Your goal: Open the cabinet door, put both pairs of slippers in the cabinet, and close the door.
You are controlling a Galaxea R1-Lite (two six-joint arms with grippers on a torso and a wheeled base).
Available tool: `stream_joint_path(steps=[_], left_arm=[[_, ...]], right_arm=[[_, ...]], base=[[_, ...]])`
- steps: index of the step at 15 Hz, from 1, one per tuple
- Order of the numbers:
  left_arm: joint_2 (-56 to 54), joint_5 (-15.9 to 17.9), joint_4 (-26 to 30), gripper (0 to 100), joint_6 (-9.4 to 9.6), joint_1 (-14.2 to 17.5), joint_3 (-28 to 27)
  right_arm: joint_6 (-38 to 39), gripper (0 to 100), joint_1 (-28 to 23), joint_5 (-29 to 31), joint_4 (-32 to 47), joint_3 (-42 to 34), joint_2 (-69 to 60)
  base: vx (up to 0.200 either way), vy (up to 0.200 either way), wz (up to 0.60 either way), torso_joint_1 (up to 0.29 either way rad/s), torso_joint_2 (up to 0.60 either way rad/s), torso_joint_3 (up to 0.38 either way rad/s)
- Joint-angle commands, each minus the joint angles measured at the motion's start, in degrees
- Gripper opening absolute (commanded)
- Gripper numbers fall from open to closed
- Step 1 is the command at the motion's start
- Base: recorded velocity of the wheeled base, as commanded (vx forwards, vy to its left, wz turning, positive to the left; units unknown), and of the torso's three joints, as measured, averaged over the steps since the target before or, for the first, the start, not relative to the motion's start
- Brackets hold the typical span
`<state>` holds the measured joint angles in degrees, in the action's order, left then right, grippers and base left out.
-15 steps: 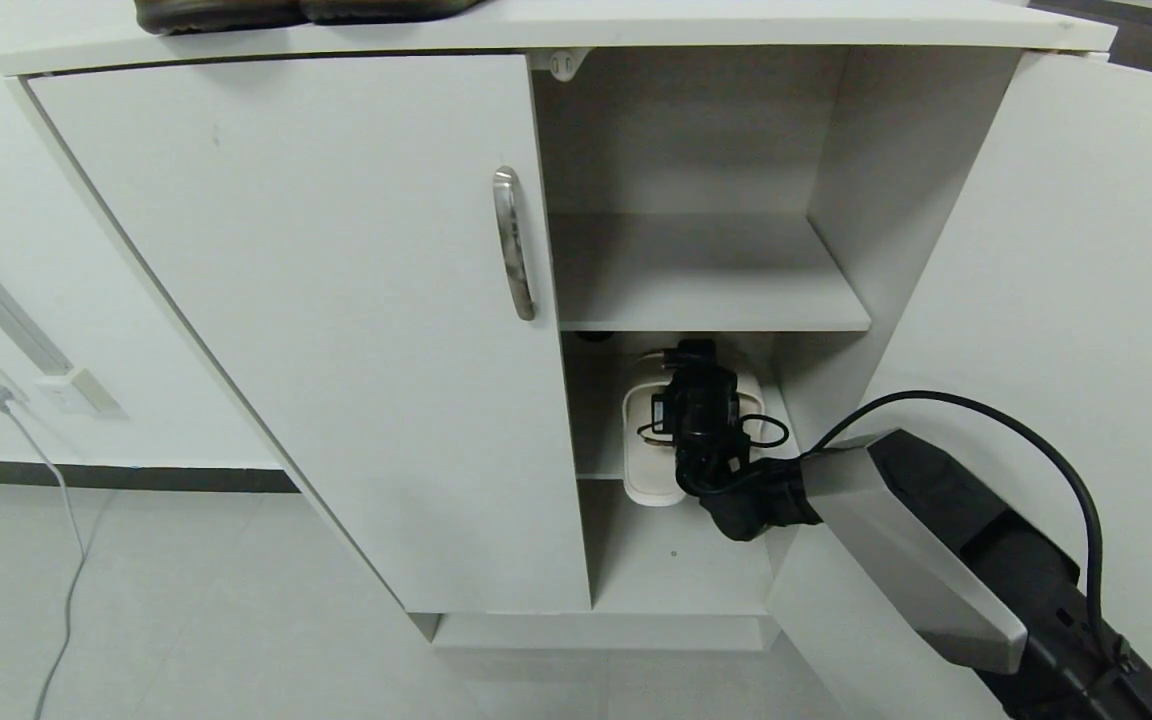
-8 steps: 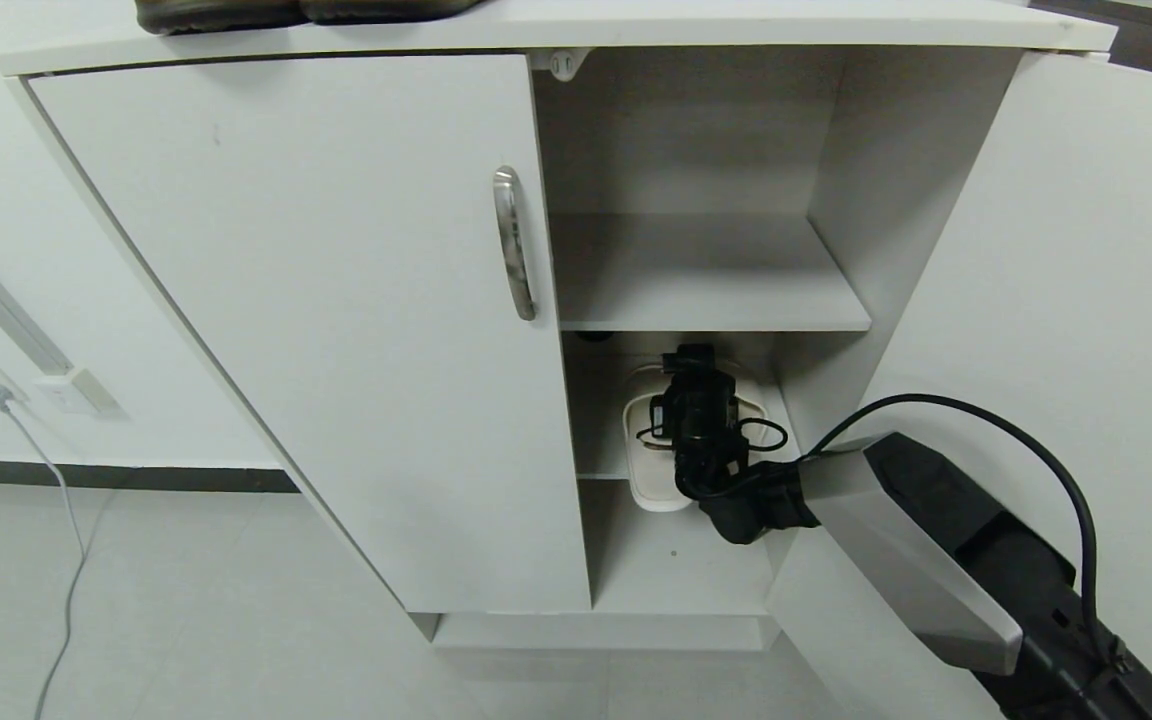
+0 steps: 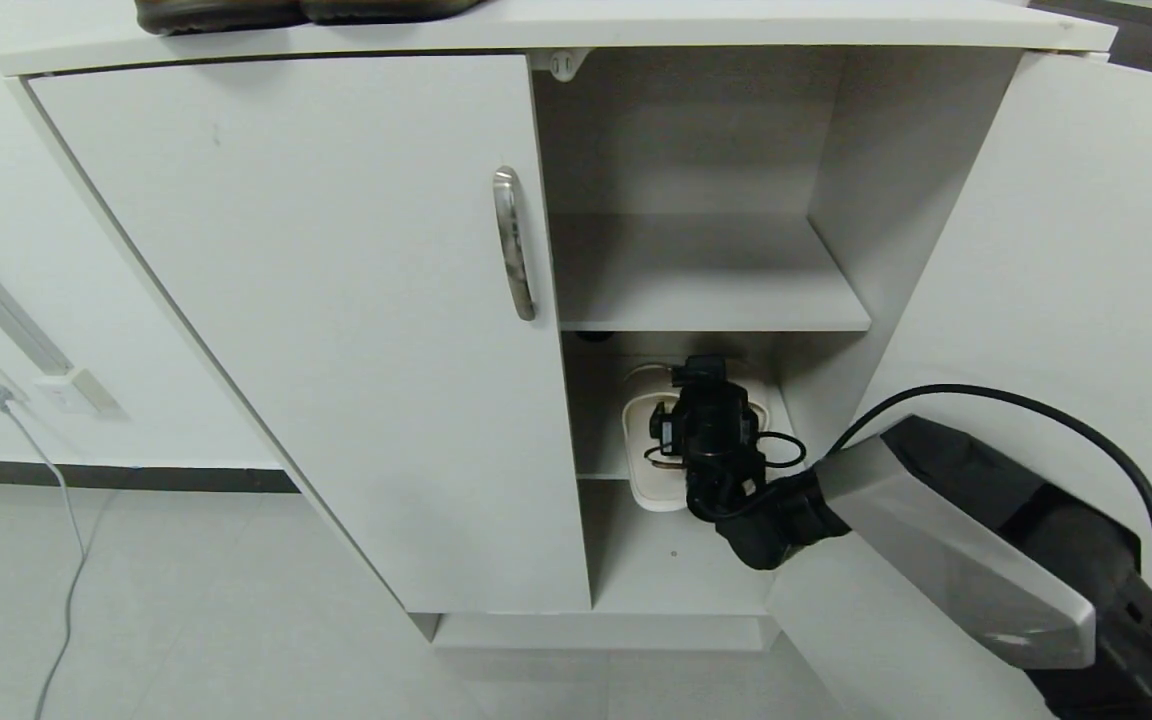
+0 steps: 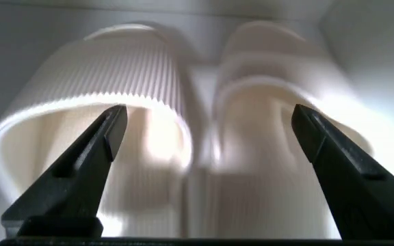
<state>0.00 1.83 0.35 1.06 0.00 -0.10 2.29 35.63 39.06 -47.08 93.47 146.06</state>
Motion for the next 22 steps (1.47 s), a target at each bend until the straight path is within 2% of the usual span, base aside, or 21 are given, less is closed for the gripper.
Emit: stream_joint_path(steps=[1,7,9,16,22], left_arm=[[0.09,0.11,0.0,0,-0.01,0.0,0.01],[0.09,0.11,0.0,0,0.08,0.0,0.01],[0.09,0.11,0.0,0,-0.01,0.0,0.01],[0.09,0.11,0.0,0,0.08,0.0,0.01],[0.09,0.11,0.0,0,-0.01,0.0,0.01]], right_arm=[[-0.01,100,1.81,0.14,-5.65,-13.4,-9.47],[-0.01,100,7.96,0.58,-18.22,-41.96,-23.62],[0.08,100,10.16,0.58,-22.79,-47.41,-24.5],[-0.45,100,10.95,0.67,-24.2,-48.73,-24.59],[-0.45,100,11.04,0.67,-24.2,-48.82,-24.59]], base=[[0.0,0.0,0.0,0.0,0.0,0.0],[0.0,0.0,0.0,0.0,0.0,0.0],[0.0,0.0,0.0,0.0,0.0,0.0],[0.0,0.0,0.0,0.0,0.0,0.0],[-0.2,0.0,0.0,0.004,0.0,0.002]])
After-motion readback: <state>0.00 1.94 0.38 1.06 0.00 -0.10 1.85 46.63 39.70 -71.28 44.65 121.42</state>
